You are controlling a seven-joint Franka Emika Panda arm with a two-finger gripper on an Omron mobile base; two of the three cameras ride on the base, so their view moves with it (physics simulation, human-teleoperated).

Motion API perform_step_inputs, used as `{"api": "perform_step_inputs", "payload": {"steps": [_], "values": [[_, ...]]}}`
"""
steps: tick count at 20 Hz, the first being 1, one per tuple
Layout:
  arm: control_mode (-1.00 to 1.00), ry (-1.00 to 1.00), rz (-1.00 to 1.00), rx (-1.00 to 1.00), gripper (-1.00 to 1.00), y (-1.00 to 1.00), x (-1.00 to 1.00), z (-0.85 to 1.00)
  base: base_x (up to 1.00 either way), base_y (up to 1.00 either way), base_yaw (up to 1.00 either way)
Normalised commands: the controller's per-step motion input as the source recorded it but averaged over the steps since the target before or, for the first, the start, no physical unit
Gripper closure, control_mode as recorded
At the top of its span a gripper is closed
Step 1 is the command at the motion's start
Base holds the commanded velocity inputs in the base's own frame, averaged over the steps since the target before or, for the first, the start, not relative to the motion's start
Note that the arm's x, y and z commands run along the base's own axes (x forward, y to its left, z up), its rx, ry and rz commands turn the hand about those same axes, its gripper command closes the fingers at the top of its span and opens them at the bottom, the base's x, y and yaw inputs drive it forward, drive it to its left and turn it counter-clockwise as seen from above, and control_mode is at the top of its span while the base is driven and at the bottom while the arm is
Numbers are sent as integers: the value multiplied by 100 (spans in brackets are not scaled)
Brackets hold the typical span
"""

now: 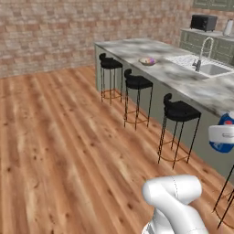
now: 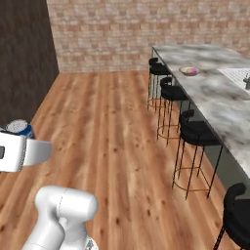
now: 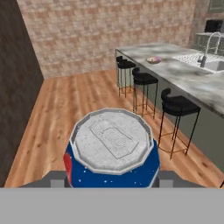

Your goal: Open the fridge, grab two sodas, and place both sodas inside the bowl with ice on the dining counter.

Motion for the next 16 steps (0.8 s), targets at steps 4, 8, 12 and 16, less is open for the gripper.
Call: {"api": "perform_step_inputs", "payload": {"steps": [4,8,12,16], "values": [[100,0,0,0,100,0,0,0,100,63,-22],[100,0,0,0,100,0,0,0,100,56,-20],[100,0,0,0,100,0,0,0,100,52,-19],[100,0,0,0,100,0,0,0,100,47,-18]]}}
